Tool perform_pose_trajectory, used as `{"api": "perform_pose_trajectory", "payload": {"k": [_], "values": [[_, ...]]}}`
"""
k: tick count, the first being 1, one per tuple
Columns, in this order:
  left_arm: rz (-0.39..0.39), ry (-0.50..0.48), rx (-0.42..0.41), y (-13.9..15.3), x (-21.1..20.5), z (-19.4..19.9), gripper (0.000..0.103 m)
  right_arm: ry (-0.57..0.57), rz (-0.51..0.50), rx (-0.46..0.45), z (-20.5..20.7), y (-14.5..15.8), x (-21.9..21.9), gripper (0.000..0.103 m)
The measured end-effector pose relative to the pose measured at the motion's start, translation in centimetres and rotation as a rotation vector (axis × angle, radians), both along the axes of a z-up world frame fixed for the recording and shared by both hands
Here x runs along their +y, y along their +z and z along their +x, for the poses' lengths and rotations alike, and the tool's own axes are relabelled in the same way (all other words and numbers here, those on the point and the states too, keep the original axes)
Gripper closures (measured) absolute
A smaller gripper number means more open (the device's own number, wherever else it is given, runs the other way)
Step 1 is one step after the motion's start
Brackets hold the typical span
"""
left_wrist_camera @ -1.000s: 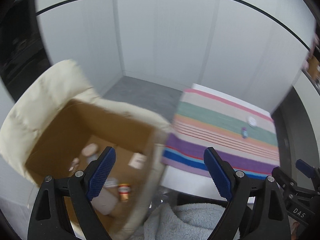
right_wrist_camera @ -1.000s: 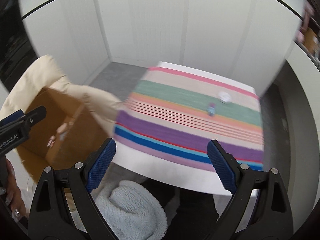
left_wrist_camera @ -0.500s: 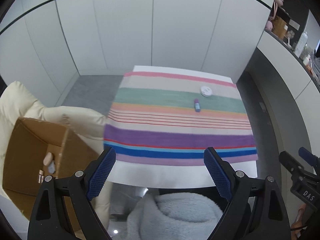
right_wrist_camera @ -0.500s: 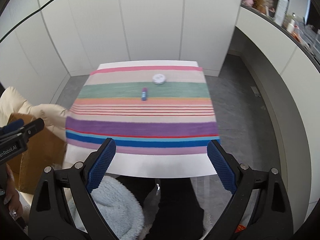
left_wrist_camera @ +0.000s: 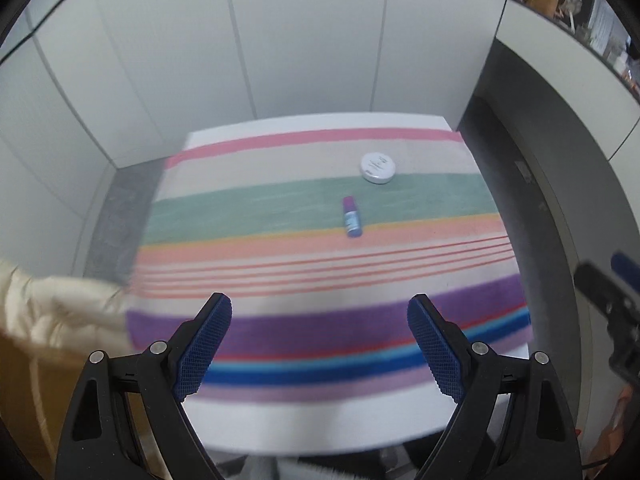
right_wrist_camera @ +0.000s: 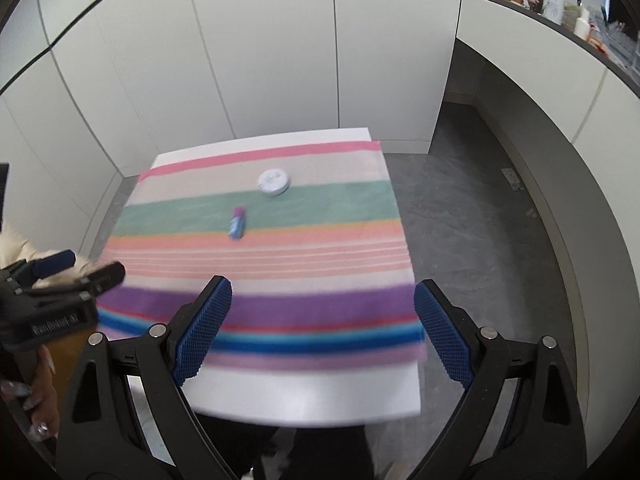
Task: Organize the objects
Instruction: 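Withdraw both open tools from the box back toward the striped table, then grasp the pink-capped blue bottle with the left tool while the right tool grasps the white compact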
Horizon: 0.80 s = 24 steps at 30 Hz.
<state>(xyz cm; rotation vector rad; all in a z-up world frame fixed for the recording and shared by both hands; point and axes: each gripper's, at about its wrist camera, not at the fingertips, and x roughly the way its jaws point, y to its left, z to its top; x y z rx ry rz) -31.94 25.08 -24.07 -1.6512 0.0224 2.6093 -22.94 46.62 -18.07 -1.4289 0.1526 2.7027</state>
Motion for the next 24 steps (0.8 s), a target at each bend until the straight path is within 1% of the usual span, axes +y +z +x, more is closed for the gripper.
{"api": "perform_pose_trajectory", "payload": {"k": [4,6,8,11,14,16,17,18,19,20,21,22,24], "values": [[0.025,0.018,-0.052,-4.5,1.2,-4.5,0.012,0.018,0.012,-0.012,-6.1,-3.3,1.4,0.009],[0.030,0.033,-0.073,-6.7,1.3,-6.3,0.012,0.039,0.027,-0.016,-9.3,-5.2,1.3,0.009],[0.008,0.045,-0.079,-8.8,1.7,-7.9,0.012,0.071,0.036,-0.023,-12.7,-7.4,0.8,0.009],[-0.030,0.039,-0.084,-11.6,2.1,-10.3,0.013,0.107,0.007,-0.013,-16.8,-10.6,-0.3,0.009],[-0.033,0.058,-0.094,-14.1,1.9,-12.6,0.015,0.146,-0.007,-0.010,-20.0,-13.3,-1.4,0.009],[-0.022,0.079,-0.102,-15.5,1.5,-14.0,0.020,0.174,-0.027,-0.015,-22.0,-15.2,-2.2,0.009],[-0.020,0.085,-0.107,-16.1,1.4,-14.6,0.026,0.187,-0.034,-0.022,-23.0,-16.3,-2.6,0.009],[0.005,0.089,-0.071,-16.1,1.1,-15.0,0.035,0.190,-0.034,-0.027,-23.6,-17.0,-2.9,0.009],[-0.010,0.089,-0.044,-16.1,1.1,-15.2,0.043,0.193,-0.037,-0.036,-24.2,-17.8,-3.2,0.009],[-0.013,0.072,-0.026,-15.9,1.2,-15.5,0.073,0.197,-0.044,-0.044,-24.5,-18.6,-3.5,0.009],[-0.018,0.065,-0.021,-15.8,1.3,-15.7,0.084,0.196,-0.048,-0.049,-24.8,-19.1,-3.6,0.009],[-0.043,0.078,-0.018,-15.9,1.3,-16.0,0.084,0.195,-0.050,-0.053,-24.9,-19.5,-3.7,0.009],[-0.039,0.091,-0.004,-15.9,1.0,-16.2,0.084,0.197,-0.057,-0.056,-25.0,-20.3,-4.0,0.009]]}}
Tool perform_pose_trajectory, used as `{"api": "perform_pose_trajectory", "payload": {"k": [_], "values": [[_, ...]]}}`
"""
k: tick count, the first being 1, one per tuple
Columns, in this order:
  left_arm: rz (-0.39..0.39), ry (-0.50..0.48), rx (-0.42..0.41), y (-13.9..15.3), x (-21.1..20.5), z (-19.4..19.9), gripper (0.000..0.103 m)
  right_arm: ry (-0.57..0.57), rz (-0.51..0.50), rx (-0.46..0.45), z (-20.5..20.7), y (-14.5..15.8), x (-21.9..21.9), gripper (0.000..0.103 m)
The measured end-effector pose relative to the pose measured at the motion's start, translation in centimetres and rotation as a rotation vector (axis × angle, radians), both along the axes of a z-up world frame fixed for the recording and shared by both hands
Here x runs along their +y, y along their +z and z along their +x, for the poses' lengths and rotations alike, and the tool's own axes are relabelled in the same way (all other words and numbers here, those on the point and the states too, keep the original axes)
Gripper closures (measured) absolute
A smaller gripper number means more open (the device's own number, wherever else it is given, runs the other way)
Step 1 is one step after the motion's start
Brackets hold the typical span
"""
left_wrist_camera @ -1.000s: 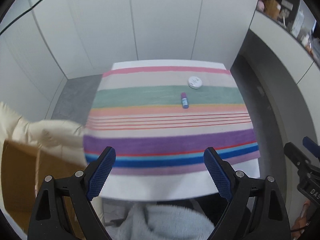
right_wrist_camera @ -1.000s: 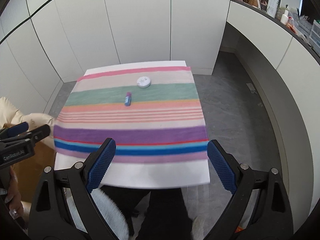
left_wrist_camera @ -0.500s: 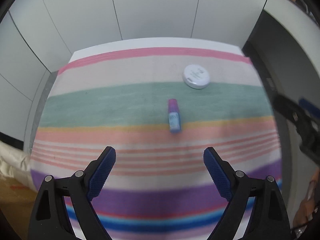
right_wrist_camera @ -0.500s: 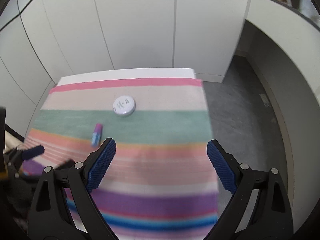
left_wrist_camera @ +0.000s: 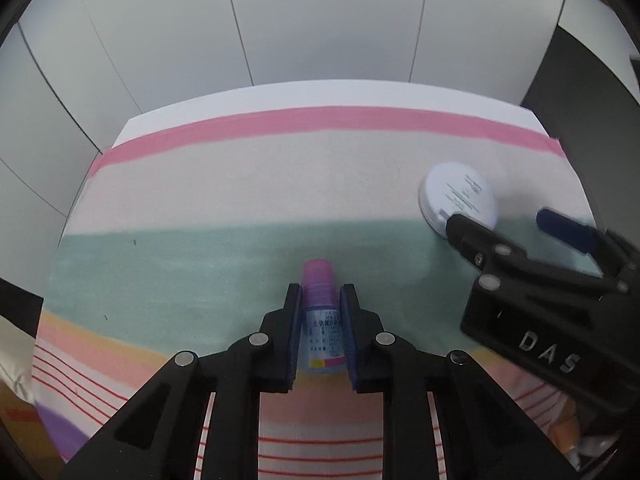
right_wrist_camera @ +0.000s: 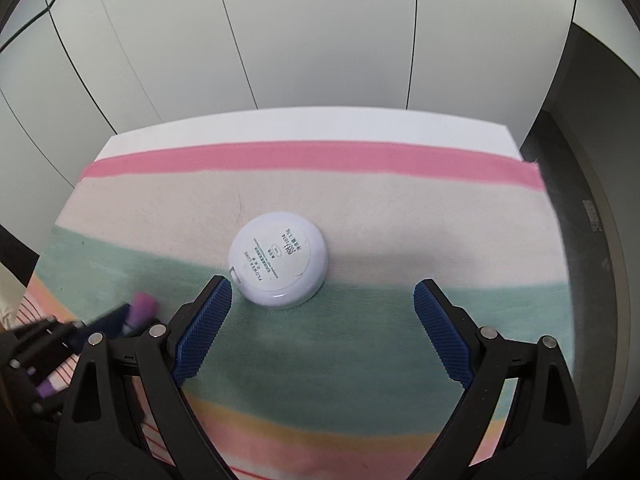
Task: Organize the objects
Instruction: 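Grasp the pink-capped blue bottle with the left tool while the right tool grasps the white compact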
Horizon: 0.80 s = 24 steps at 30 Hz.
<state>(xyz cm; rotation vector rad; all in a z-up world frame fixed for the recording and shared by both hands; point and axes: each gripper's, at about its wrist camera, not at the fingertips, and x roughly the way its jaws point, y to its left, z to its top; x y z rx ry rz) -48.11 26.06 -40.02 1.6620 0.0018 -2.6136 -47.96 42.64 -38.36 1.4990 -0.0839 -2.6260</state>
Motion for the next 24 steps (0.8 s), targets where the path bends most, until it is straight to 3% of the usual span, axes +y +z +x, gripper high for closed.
{"api": "perform_pose_trajectory", "payload": {"k": [3,11,13,14,16,18,24], "values": [[0.002,-0.004,0.007,-0.1,-0.2,0.0,0.084,0.000,-0.019,-0.003,-0.2,-0.7,-0.4,0.009],[0.010,0.005,0.006,-0.1,-0.3,0.2,0.084,0.080,0.056,-0.008,-0.9,-1.3,-3.8,0.006],[0.020,0.011,0.000,-0.1,-0.5,0.3,0.084,0.069,0.111,0.008,-1.0,-1.3,-4.4,0.028],[0.028,0.015,-0.005,-0.1,-0.7,0.3,0.084,0.064,0.110,0.020,-1.0,-0.9,-4.2,0.043],[0.029,0.023,-0.011,0.0,-1.1,0.3,0.084,0.047,0.085,-0.002,-1.0,-0.8,-4.0,0.043],[-0.019,0.038,-0.011,0.0,-1.1,0.3,0.084,0.040,0.086,-0.004,-0.7,-0.8,-3.9,0.043],[-0.025,0.045,-0.017,0.3,-1.2,0.5,0.084,0.034,0.096,-0.045,-0.3,-0.4,-3.6,0.043]]}}
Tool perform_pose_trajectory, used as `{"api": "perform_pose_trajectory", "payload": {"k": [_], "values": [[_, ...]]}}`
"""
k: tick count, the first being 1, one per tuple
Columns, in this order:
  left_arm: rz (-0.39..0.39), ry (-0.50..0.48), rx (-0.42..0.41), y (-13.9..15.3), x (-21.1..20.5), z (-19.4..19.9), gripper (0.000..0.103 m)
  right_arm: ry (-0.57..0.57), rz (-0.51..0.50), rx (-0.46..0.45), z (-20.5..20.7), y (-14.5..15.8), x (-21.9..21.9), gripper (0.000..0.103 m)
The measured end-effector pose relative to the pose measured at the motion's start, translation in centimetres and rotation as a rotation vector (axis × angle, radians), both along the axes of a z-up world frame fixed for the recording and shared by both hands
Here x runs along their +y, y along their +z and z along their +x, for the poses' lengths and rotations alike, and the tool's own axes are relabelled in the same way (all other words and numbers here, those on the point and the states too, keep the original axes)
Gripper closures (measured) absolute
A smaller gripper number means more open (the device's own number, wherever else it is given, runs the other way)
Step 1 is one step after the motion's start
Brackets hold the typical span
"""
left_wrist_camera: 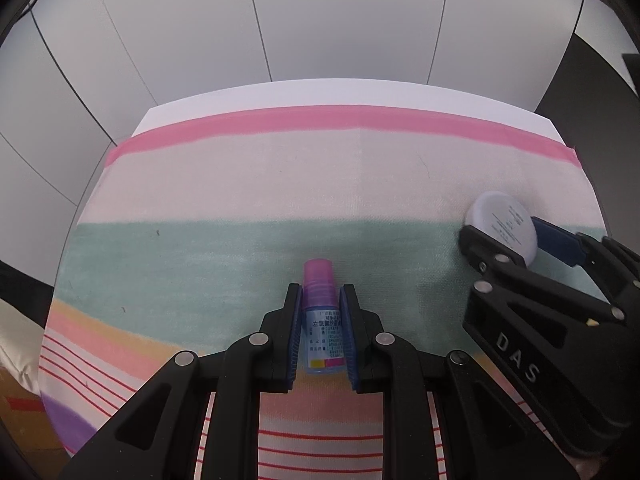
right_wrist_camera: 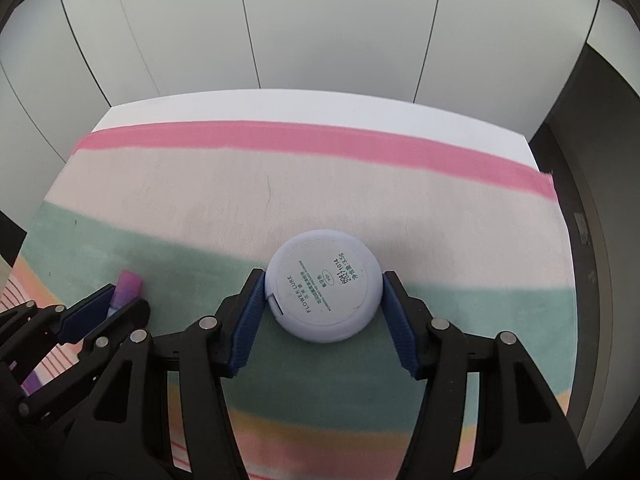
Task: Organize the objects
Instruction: 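Grasp the pink-capped blue bottle with the left tool while the right tool grasps the white compact, then lift and carry the blue bottle and white compact over the cardboard box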
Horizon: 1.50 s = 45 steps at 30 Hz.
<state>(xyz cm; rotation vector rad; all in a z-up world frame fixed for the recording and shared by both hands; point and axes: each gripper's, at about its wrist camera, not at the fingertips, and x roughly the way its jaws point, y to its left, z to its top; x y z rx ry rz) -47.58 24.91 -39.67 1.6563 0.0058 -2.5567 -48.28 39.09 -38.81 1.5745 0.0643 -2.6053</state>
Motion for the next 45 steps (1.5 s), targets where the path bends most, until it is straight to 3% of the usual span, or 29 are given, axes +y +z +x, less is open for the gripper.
{"api": "perform_pose_trajectory", "payload": {"k": [6,12,26,33,38,45], "values": [[-0.026,0.014,0.025,2.9,-0.9,-0.1,0.084,-0.020,0.019,-0.014,1.3,2.3,0.7,0.043],[-0.040,0.022,0.070,7.6,-2.0,0.1,0.084,-0.020,0.010,0.013,1.9,7.2,0.6,0.043],[0.007,0.041,0.211,23.5,-4.9,4.2,0.084,-0.050,0.011,0.055,5.3,20.4,-1.3,0.043],[0.008,0.032,0.262,30.8,-6.4,7.6,0.084,-0.065,0.030,0.125,8.6,27.8,-2.2,0.043],[0.024,0.037,0.284,33.6,-7.6,10.0,0.084,-0.044,0.055,0.170,11.3,32.0,-3.6,0.043],[0.020,0.028,0.303,35.7,-7.8,12.2,0.084,-0.044,0.055,0.200,13.7,34.6,-4.5,0.043]]}}
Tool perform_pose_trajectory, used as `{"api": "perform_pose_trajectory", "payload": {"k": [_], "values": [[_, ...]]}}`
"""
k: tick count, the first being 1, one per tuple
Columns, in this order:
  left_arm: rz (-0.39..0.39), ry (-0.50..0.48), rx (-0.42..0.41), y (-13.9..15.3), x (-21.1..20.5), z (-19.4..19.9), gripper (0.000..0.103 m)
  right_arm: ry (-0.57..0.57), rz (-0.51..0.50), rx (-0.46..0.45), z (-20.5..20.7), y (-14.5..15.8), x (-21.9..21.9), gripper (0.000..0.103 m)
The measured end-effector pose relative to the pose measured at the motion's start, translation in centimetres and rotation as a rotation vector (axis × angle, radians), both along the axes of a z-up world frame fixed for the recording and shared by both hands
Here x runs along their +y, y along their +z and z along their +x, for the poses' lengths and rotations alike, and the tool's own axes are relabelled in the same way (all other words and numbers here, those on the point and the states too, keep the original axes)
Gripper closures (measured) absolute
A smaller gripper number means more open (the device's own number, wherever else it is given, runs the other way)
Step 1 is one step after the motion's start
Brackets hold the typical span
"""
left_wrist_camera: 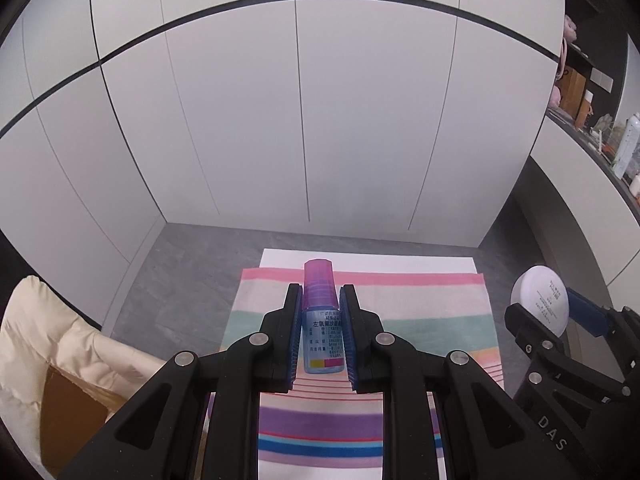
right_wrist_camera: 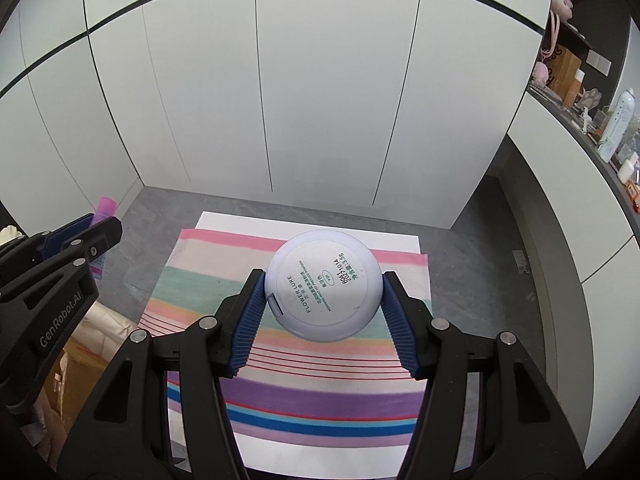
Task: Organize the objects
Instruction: 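Lift and carry the blue bottle and white compact over the cardboard box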
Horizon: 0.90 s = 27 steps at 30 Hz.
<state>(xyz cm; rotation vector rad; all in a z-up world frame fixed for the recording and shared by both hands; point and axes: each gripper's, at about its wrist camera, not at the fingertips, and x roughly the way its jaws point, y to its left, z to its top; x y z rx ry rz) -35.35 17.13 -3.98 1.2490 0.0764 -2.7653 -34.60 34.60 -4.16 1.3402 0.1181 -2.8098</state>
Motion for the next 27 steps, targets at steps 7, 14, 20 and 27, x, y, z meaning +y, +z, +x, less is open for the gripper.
{"api": "perform_pose_trajectory", "payload": {"k": [7,14,20,27], "values": [[-0.034,-0.036,0.023,1.7,1.6,3.0,0.084,-0.012,0.010,-0.002,2.3,0.1,0.5,0.043],[-0.011,-0.084,0.015,1.6,2.6,8.5,0.084,-0.041,-0.019,-0.008,6.7,0.3,2.0,0.043],[0.001,-0.112,0.026,1.1,3.2,13.4,0.084,-0.059,-0.050,-0.017,11.3,-0.1,3.5,0.043],[-0.047,-0.120,0.046,0.5,3.8,17.9,0.084,-0.106,-0.056,-0.032,17.0,-1.7,5.4,0.043]]}}
